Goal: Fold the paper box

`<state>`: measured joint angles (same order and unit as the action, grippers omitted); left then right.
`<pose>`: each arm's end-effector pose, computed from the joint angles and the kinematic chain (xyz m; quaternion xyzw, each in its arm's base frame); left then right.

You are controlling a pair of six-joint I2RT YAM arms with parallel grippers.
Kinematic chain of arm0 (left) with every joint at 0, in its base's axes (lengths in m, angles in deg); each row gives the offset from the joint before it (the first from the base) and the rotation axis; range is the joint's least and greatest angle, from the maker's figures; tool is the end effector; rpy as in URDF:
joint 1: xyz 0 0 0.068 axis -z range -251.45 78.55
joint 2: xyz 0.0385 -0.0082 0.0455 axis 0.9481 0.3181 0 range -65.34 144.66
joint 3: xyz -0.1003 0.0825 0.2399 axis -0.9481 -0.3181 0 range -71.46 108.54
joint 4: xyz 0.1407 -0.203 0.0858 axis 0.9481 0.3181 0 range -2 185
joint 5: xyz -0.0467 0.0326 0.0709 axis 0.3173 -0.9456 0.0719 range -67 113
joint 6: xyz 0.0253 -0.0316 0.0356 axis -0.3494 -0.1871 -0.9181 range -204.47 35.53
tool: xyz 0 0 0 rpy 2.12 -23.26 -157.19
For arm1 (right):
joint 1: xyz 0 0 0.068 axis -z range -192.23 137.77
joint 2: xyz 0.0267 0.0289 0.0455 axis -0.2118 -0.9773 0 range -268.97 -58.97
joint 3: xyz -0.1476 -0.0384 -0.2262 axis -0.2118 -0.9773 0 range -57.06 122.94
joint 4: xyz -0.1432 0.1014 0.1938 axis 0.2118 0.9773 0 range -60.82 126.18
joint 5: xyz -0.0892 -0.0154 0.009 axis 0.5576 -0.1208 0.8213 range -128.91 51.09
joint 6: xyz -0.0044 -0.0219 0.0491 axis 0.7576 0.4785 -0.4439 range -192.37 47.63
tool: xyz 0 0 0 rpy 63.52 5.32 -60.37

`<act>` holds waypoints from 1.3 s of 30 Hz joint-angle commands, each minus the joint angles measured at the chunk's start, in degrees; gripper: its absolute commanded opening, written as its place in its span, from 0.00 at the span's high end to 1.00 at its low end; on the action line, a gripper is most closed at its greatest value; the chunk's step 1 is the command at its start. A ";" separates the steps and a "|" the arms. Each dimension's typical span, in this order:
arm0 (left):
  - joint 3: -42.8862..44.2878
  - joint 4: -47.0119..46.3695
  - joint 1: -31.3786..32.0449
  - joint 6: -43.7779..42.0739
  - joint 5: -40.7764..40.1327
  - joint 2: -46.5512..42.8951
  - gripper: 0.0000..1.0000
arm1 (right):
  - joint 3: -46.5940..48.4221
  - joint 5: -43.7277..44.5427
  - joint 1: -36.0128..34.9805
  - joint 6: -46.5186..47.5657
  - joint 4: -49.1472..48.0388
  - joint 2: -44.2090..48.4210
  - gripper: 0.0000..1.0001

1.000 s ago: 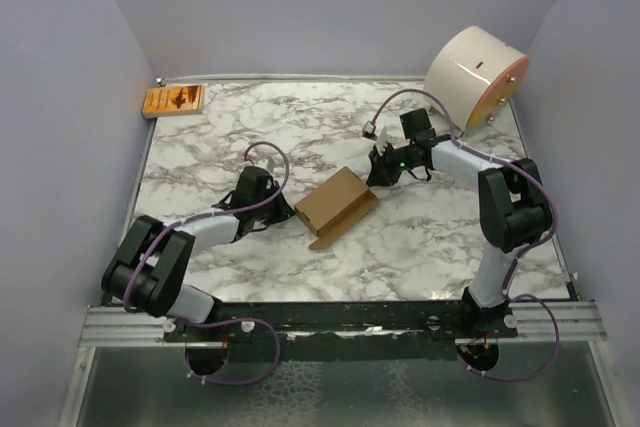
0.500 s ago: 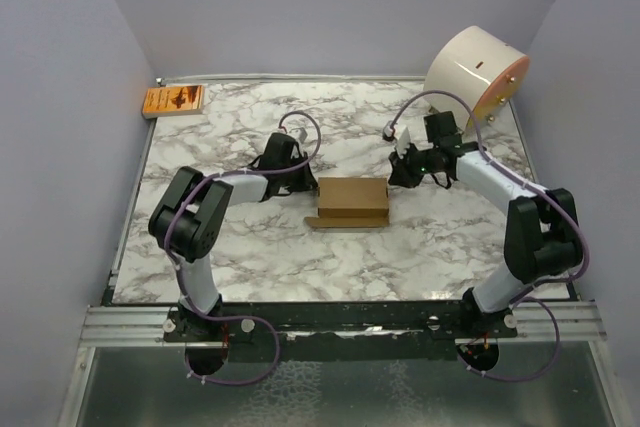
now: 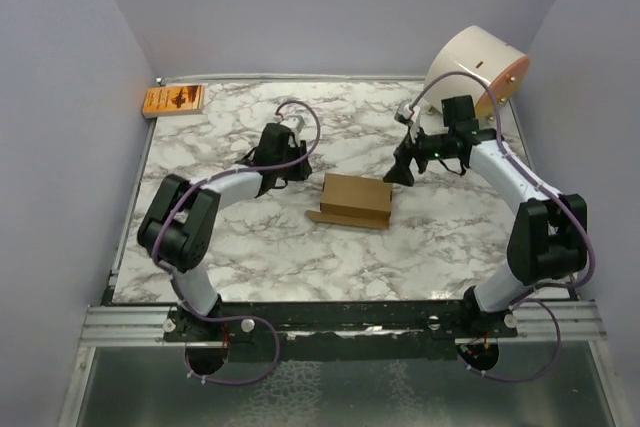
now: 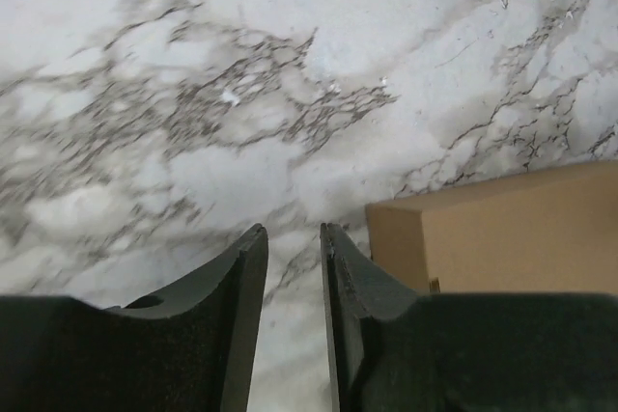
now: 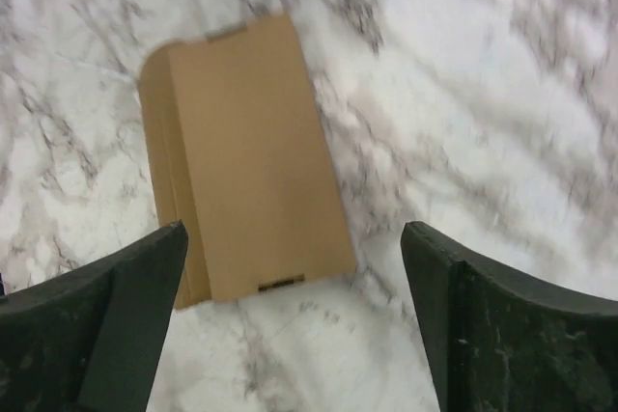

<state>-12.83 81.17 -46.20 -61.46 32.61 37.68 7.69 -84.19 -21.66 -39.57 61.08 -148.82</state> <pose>0.3440 -0.1688 0.1757 0.0545 0.8930 -0.2485 0.3711 0.3121 0.0775 0.2448 -0.4208 0.7861 0.3084 0.3315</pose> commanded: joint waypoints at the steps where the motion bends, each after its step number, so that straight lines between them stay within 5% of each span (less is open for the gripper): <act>1: -9.23 -2.15 -0.63 0.01 -9.26 -15.89 0.60 | 10.30 -22.12 -2.14 -1.31 1.46 -6.16 0.00; 5: -24.93 -13.72 -1.09 8.42 -5.43 -28.08 0.25 | 13.13 -22.45 -4.43 -6.09 -5.73 -10.85 0.01; 7: -31.14 -18.60 -1.83 13.87 -0.31 -31.72 0.18 | 9.81 -17.77 -5.01 -10.80 -15.99 -9.93 0.01; 10: -36.41 -21.60 -2.14 21.18 5.86 -34.11 0.19 | 7.54 -16.45 -4.73 -19.16 -25.46 -11.84 0.01; 14: -43.19 -27.74 -1.28 33.99 8.38 -36.14 0.24 | 22.17 -22.57 -5.30 -12.84 -6.04 -23.82 0.02; 22: -49.35 -25.10 9.25 45.92 -9.60 -42.31 0.29 | 18.80 -18.46 -5.95 -15.97 -9.08 -26.53 0.08; 39: -42.19 -27.53 11.79 45.08 -14.05 -27.24 0.42 | 14.68 -17.46 -5.95 -18.16 -8.95 -27.70 0.21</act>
<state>-56.26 55.99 -34.77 -16.17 21.94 8.79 24.61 -102.59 -27.41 -55.77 53.35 -177.58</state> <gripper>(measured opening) 0.595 0.817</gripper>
